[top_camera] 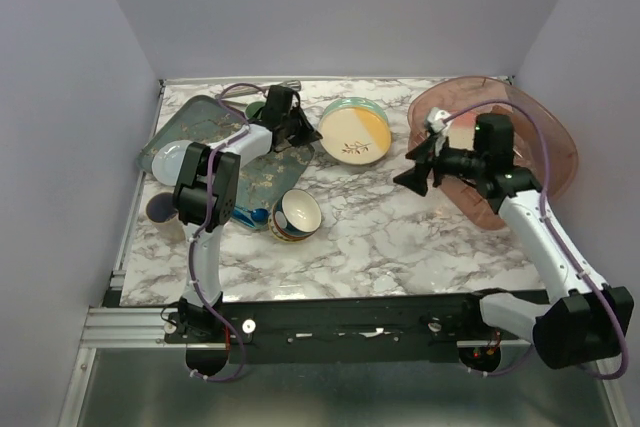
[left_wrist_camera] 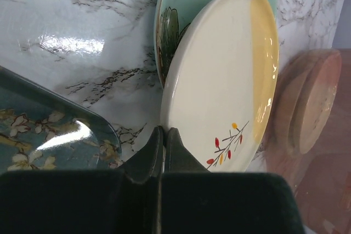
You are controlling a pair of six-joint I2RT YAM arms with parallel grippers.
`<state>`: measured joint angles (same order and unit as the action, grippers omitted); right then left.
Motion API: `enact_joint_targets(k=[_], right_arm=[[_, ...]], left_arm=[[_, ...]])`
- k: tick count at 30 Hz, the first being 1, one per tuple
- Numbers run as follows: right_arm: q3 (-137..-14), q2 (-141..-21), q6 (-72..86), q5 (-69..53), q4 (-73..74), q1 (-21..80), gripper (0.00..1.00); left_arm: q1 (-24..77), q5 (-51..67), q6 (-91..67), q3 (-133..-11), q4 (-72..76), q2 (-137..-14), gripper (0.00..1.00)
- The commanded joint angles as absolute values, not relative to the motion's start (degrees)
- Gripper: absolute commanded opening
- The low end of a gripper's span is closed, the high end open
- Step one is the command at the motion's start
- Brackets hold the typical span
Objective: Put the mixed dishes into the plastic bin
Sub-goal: Pick up the plate at the center of the board.
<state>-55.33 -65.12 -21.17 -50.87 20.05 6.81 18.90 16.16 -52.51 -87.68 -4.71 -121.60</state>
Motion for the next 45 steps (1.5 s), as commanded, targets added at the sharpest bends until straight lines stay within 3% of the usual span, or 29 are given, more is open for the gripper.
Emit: enact_joint_targets(k=[1,12,21,28,30,35,45], right_arm=[[-57.6,-70.6,-41.5,-31.8,22.0,20.1,0.78],[-59.4,-94.0,-57.7,7.0,-0.1,37.7,0.79],[-61.5,-107.6,-63.4,18.2,-20.2,40.7,0.77],[-62.7,-113.9,-66.2,20.3,-26.3,40.8,0.74],[-62.8,-115.0,-66.4,20.8,-27.9,40.8,0.68],[-62.0,-115.1,-66.6,20.7,-29.2,40.8,0.41],[-58.3,-112.1,-70.0,20.5,-38.7,40.8,0.07]], left_arm=[[18.4,20.7,-55.2,-88.2,1.1,-116.9,0.00],[17.7,23.2,-57.1,-86.8,1.8,-115.8,0.00],[17.1,25.2,-58.5,-85.3,2.9,-114.9,0.00],[17.1,26.5,-59.6,-84.7,3.8,-114.4,0.00],[17.0,26.5,-59.7,-84.2,4.0,-113.9,0.00],[16.5,27.0,-60.5,-83.1,4.7,-113.1,0.00],[16.3,27.3,-61.8,-80.2,6.7,-110.0,0.00]])
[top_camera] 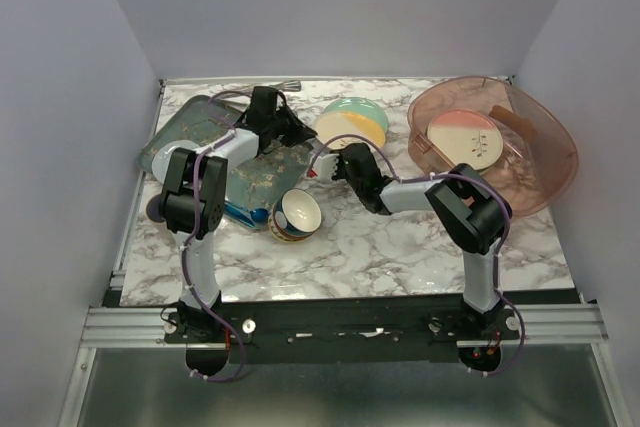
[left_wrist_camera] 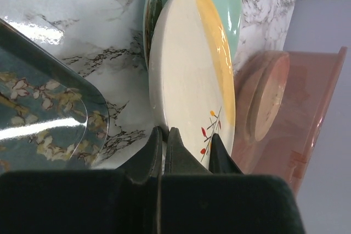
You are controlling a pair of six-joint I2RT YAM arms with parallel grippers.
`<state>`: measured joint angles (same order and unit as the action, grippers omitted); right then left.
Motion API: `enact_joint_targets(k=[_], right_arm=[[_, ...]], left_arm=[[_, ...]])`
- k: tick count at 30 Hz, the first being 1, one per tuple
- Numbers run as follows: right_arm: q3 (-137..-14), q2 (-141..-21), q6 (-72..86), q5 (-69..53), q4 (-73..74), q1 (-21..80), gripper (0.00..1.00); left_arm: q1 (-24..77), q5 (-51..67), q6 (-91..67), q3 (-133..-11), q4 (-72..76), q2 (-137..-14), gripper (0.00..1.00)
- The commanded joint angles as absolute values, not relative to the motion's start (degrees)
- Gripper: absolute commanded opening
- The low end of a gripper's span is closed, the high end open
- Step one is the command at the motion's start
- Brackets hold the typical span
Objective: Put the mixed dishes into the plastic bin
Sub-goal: Pick up the plate at the center of the board.
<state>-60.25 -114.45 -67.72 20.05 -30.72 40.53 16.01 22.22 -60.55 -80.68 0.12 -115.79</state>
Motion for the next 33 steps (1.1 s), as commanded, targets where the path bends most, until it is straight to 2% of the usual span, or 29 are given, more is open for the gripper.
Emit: enact_joint_targets(k=[1,2,4,5,6,8,9,12,14,18,33], right_arm=[[-57.8,-111.6,-70.6,20.4,-39.6,40.8,0.05],[-57.7,-110.6,-70.9,20.1,-40.3,40.8,0.01],[-57.4,-109.5,-71.9,19.8,-42.3,40.9,0.01],[-57.0,-108.5,-72.2,19.4,-43.0,40.8,0.01],[-57.0,-107.9,-72.7,19.2,-44.4,40.9,0.01],[-56.2,-106.8,-74.0,18.4,-45.9,40.8,0.01],[-55.8,-105.7,-74.4,18.1,-47.4,40.8,0.01],[-55.1,-103.0,-75.1,17.1,-48.6,40.7,0.01],[-54.8,-101.2,-74.5,16.0,-48.5,40.7,0.01],[-52.7,-96.2,-74.1,14.0,-48.9,40.7,0.01],[-37.7,-83.4,-79.9,7.5,-59.7,42.1,0.00]], left_arm=[[16.2,27.4,-61.8,-80.1,6.8,-109.8,0.00],[16.1,27.3,-62.0,-79.7,6.9,-109.6,0.00],[16.0,27.3,-62.4,-79.4,7.0,-108.8,0.01],[16.0,27.3,-62.3,-79.0,7.0,-108.5,0.06],[15.9,27.3,-62.6,-78.8,7.0,-108.0,0.27],[15.7,27.7,-63.2,-78.1,7.1,-107.3,0.49],[15.7,27.8,-63.5,-78.0,7.1,-106.4,0.63],[15.6,27.6,-63.5,-77.3,7.1,-104.5,0.79],[15.6,27.5,-63.5,-76.6,7.1,-103.5,0.82],[15.6,27.7,-64.2,-75.1,7.6,-100.7,0.95],[18.0,32.3,-66.2,-67.3,15.3,-91.8,0.97]])
